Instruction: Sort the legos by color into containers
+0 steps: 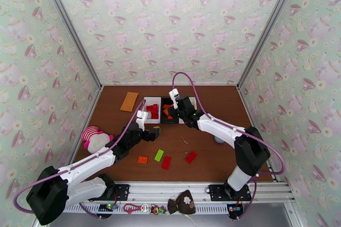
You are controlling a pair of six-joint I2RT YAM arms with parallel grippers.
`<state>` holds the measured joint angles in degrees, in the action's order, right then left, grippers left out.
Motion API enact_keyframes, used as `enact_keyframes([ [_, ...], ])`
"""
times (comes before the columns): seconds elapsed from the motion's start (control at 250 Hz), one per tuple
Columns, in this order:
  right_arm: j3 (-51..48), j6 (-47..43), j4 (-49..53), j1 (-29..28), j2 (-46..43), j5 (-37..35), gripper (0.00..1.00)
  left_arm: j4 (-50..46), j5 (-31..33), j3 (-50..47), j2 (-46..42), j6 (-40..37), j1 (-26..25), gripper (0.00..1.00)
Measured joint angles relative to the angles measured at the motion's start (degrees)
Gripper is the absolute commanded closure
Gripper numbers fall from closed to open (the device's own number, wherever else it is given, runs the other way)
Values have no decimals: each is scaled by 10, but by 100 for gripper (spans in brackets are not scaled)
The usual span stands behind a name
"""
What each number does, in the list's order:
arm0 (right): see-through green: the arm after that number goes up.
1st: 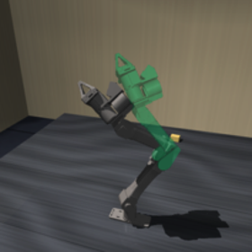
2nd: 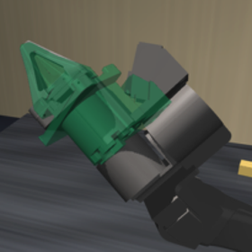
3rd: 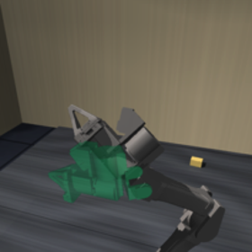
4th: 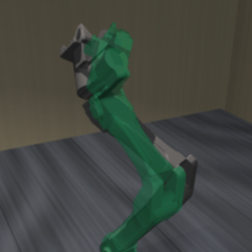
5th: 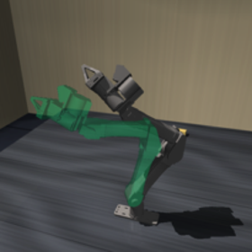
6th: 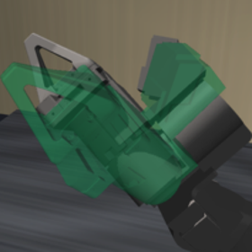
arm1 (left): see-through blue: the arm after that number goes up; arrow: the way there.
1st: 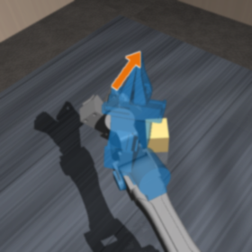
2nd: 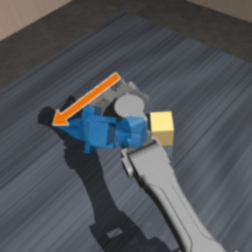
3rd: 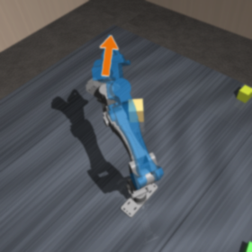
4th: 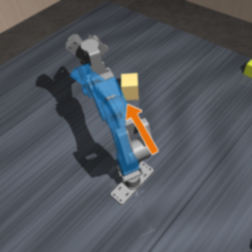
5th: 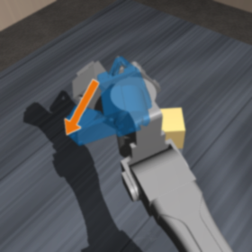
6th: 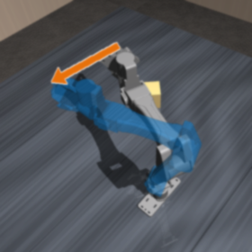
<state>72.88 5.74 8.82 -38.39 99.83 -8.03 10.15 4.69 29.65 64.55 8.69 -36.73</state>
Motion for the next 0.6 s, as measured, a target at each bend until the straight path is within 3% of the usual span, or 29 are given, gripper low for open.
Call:
enact_keyframes([
  [0.3, 107, -21, 19, 17, 123, -8, 65, 12, -11, 0, 1, -49, -27, 0],
  [0.6, 124, -30, 27, 27, 160, -1, 64, 13, -11, 0, 0, -57, -33, 0],
])
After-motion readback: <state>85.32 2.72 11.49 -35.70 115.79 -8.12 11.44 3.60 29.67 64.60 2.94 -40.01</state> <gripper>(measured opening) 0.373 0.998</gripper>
